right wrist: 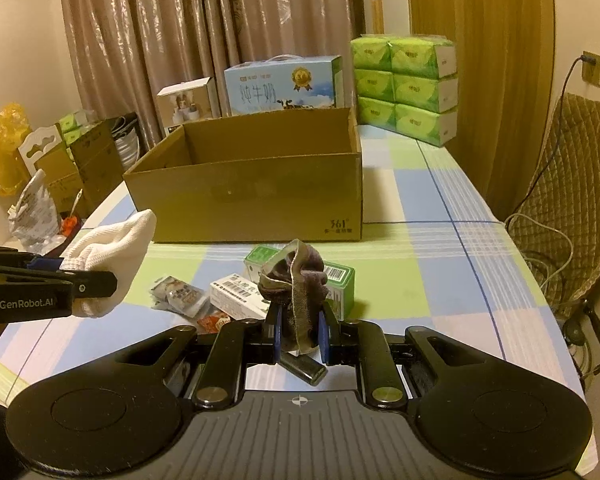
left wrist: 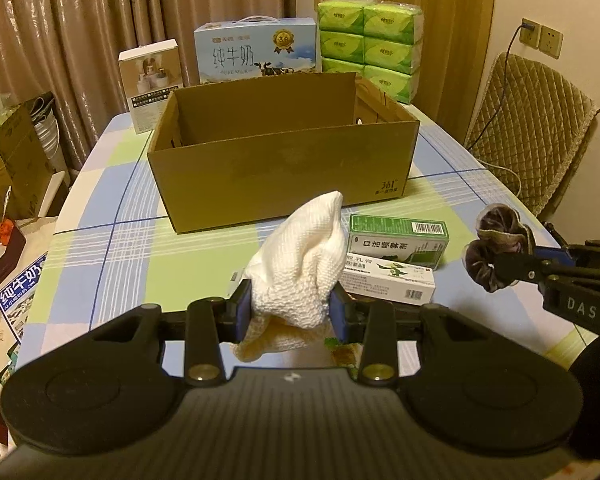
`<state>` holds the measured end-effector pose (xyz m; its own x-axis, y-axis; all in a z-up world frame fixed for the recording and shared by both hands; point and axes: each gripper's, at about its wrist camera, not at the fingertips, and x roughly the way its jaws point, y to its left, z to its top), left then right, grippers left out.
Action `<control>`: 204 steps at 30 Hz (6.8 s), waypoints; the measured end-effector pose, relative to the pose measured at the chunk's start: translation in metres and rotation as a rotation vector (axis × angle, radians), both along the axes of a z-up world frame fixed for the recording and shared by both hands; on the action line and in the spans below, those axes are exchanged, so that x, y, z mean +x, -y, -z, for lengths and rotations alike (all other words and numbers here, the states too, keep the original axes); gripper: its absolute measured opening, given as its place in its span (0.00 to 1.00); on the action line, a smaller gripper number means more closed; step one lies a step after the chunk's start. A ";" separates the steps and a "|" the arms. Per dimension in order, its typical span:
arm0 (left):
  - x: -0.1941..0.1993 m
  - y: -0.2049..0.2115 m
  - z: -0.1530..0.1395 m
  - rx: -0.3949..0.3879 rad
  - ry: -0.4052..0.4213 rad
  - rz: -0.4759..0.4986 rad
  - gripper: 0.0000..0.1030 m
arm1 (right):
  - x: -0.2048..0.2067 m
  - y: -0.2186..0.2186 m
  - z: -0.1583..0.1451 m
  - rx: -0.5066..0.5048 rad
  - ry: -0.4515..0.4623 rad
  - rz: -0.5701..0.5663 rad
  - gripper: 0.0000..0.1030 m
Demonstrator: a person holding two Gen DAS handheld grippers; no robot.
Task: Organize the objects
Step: 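Carry cloth and scrunchie over the box and release both into it, then grasp the green-wrapped candy with left gripper while right gripper grasps black lighter, then carry candy and lighter into the box and open both grippers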
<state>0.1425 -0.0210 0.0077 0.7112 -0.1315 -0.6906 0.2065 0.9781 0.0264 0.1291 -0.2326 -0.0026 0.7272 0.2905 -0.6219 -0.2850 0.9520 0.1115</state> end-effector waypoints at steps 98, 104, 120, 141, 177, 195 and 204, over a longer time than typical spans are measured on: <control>-0.016 -0.041 -0.030 -0.010 0.057 -0.133 0.99 | -0.002 0.023 -0.037 0.085 -0.002 -0.067 0.91; -0.044 -0.028 -0.007 -0.006 0.019 -0.115 0.99 | -0.036 0.026 -0.007 0.068 -0.050 -0.041 0.91; -0.034 0.002 0.045 -0.015 -0.072 -0.046 0.83 | -0.036 0.032 0.024 0.004 -0.086 -0.038 0.90; 0.017 0.046 0.117 0.044 -0.132 0.056 0.28 | 0.030 0.019 0.071 -0.043 -0.190 -0.112 0.59; 0.017 0.017 0.119 0.039 -0.112 0.028 0.21 | 0.037 -0.041 0.108 -0.146 -0.148 -0.296 0.21; 0.010 0.011 0.070 0.005 -0.071 0.006 0.15 | 0.016 -0.037 0.062 -0.084 -0.077 -0.238 0.18; 0.035 0.000 0.011 -0.018 -0.030 0.034 0.15 | 0.037 -0.031 0.001 -0.004 -0.054 -0.212 0.18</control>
